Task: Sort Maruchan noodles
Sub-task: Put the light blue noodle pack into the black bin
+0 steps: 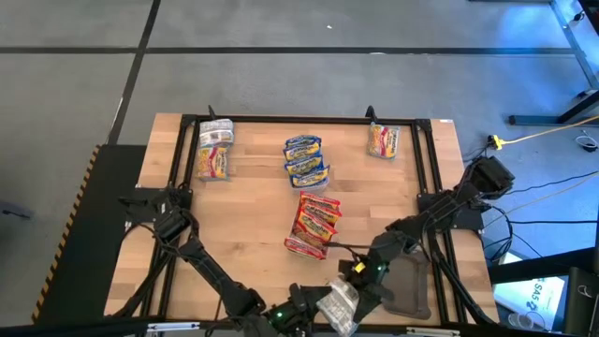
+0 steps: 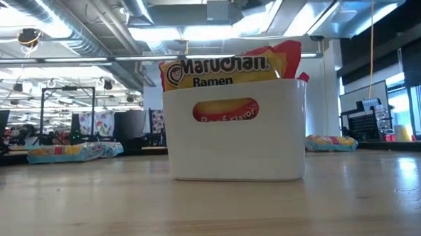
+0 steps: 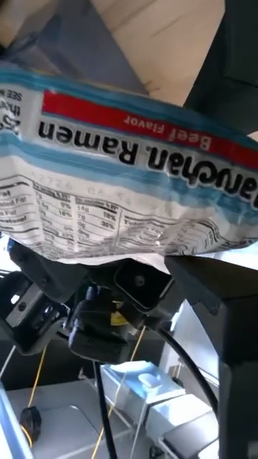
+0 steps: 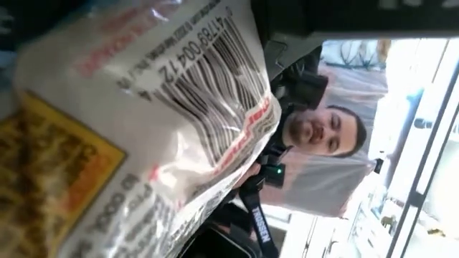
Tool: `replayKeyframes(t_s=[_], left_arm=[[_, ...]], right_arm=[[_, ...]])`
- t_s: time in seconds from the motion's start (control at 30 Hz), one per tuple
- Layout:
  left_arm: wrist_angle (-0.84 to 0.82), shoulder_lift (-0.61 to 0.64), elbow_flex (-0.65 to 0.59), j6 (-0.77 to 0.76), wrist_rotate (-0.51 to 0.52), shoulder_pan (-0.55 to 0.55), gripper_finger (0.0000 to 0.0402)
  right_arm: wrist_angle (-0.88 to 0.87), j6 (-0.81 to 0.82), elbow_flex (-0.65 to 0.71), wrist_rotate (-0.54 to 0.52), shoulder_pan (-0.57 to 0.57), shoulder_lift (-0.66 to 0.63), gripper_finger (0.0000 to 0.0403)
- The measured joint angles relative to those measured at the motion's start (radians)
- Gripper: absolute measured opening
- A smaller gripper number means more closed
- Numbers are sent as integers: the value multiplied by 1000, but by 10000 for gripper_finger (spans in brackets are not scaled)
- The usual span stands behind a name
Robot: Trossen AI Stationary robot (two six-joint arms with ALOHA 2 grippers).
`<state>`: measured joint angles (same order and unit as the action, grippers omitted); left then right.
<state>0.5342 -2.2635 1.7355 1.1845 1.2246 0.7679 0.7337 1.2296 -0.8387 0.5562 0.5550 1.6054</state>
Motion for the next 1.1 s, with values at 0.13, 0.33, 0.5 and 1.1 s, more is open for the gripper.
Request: replayKeyframes(t_s=[0.13,0.33,0.5,1.1], left_arm=[[2,0,0,-28,-20,-9,231],[1,1,0,-100,-14,-17,193],[24,1,0,-94,7,-18,151],[37,-1,0,-151,74,55,133]], right_arm=[[10,2,2,48,-26,1,143],[17,2,2,58,-41,1,147],[21,7,2,59,-44,2,171],[32,121,-1,225,-176,-13,319]])
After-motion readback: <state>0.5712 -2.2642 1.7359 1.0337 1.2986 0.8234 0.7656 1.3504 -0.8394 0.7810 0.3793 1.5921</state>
